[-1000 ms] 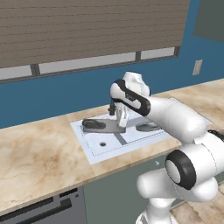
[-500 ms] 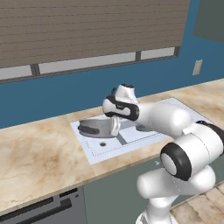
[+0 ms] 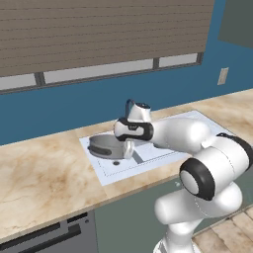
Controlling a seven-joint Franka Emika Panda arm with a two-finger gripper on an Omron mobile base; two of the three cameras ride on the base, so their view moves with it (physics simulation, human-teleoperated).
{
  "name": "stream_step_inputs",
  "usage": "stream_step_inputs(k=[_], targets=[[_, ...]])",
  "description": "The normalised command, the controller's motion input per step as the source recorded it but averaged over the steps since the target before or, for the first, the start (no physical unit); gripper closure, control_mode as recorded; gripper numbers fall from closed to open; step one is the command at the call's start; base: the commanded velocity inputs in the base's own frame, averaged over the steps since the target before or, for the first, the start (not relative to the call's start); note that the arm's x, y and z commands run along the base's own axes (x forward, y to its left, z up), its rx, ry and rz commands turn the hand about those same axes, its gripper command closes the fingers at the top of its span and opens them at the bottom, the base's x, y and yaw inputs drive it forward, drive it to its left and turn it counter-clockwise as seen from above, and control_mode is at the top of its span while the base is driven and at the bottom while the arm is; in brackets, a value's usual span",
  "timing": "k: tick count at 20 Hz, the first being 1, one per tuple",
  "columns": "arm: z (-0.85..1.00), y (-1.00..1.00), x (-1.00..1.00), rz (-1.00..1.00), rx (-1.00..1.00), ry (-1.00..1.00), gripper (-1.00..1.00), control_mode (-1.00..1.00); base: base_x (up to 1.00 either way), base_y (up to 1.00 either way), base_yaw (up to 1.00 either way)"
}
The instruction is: Move the pot and pan from the stove into the sink.
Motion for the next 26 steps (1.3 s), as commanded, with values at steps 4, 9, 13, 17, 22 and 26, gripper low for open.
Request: stream_step_inputs(k=[4,9,13,17,22,26], targets=[[-0.30,-0.08,0.20,0.00,0.00,-0.04,1.00,-1.00,0.00,0.00,0.00],[-0.43,-0.01,0.35,0.00,-0.01,-0.06,1.00,-1.00,0.00,0.00,0.00],[-0.53,0.00,0.35,0.00,-0.06,-0.09,1.00,-1.00,0.00,0.00,0.00],[-0.48,0.01,0.44,0.00,-0.04,-0.10,1.00,-1.00,0.00,0.00,0.00],[-0.24,0.00,0.15,0.00,-0.01,-0.06,1.00,-1.00,0.00,0.00,0.00],[-0.01,0.00,0.00,0.00,0.00,0.00,1.00,-1.00,0.00,0.00,0.00]])
